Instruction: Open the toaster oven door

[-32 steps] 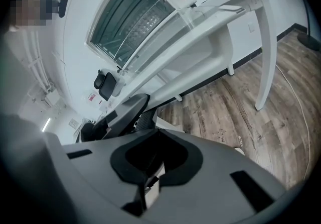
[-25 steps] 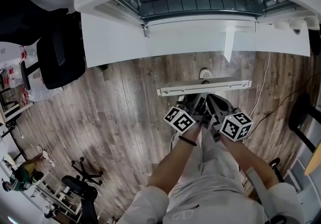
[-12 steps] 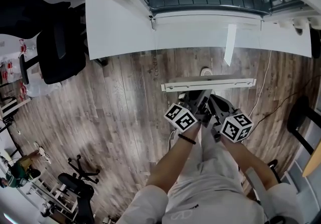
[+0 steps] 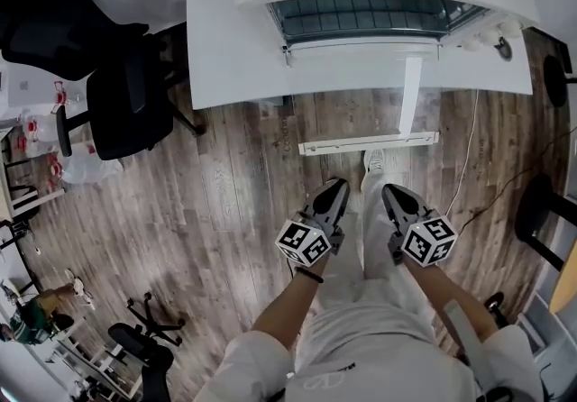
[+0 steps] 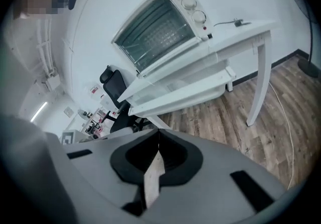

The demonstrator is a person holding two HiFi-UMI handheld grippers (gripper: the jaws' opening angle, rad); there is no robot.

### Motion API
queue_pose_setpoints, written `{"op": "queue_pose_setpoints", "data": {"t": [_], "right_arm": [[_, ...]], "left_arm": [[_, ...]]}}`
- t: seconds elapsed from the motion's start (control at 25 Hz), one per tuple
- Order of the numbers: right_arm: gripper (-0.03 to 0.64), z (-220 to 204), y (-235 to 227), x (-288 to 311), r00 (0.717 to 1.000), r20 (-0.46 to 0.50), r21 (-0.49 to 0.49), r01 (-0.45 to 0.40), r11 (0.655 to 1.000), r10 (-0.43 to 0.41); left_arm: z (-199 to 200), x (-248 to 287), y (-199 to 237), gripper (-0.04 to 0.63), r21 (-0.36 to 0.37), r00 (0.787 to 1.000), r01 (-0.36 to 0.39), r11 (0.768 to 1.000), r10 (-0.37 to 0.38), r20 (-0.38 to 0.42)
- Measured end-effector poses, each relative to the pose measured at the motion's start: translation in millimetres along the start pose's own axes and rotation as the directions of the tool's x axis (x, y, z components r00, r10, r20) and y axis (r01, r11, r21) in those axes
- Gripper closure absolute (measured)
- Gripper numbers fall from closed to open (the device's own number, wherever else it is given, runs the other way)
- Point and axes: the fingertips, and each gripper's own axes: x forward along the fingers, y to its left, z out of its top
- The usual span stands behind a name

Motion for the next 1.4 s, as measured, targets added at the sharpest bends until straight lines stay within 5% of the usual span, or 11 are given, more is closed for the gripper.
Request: {"op": "queue_pose_setpoints", "data": {"t": [0.12,0.32,0.48,0.72,0.84,1.0,1.2,1.4], "right_arm": [[0.6,27,15,-33,0.998,0.065,-0.079,0.021,0.997,-0.015],[0.6,66,33,-91,0.983,0.179,-0.169,0.065,0.983,-0.034],[0.6,77,45,-122,0.974,0.225,-0.275,0.066,0.959,-0.003],[0.6,88,59,-189,0.942,0.332,-0.317,0.055,0.947,0.056],[0.6,87,68,-236,0.925,0.369,-0.379,0.061,0.924,0.09],[0.6,66,57,-298,0.918,0.381,-0.399,0.06,0.915,0.106],[0.6,28,41,-362,0.92,0.37,-0.445,0.051,0.894,0.132],[0.6,3,44,-399,0.917,0.364,-0.478,0.033,0.878,0.164]], "left_arm": [[28,-21,-33,0.586,0.212,0.999,-0.012,0.977,0.021,-0.039],[81,-38,-102,0.588,0.482,1.0,-0.016,0.876,0.013,0.01],[109,-44,-158,0.588,0.544,0.997,-0.047,0.838,0.004,0.078],[96,-58,-233,0.588,0.642,0.986,-0.111,0.759,0.002,0.167],[72,-71,-278,0.588,0.705,0.982,-0.133,0.697,-0.005,0.191],[31,-88,-328,0.588,0.64,0.966,-0.187,0.745,0.021,0.258],[-10,-121,-365,0.588,0.614,0.95,-0.246,0.75,0.063,0.305],[-26,-157,-385,0.588,0.614,0.928,-0.316,0.723,0.101,0.358]]}}
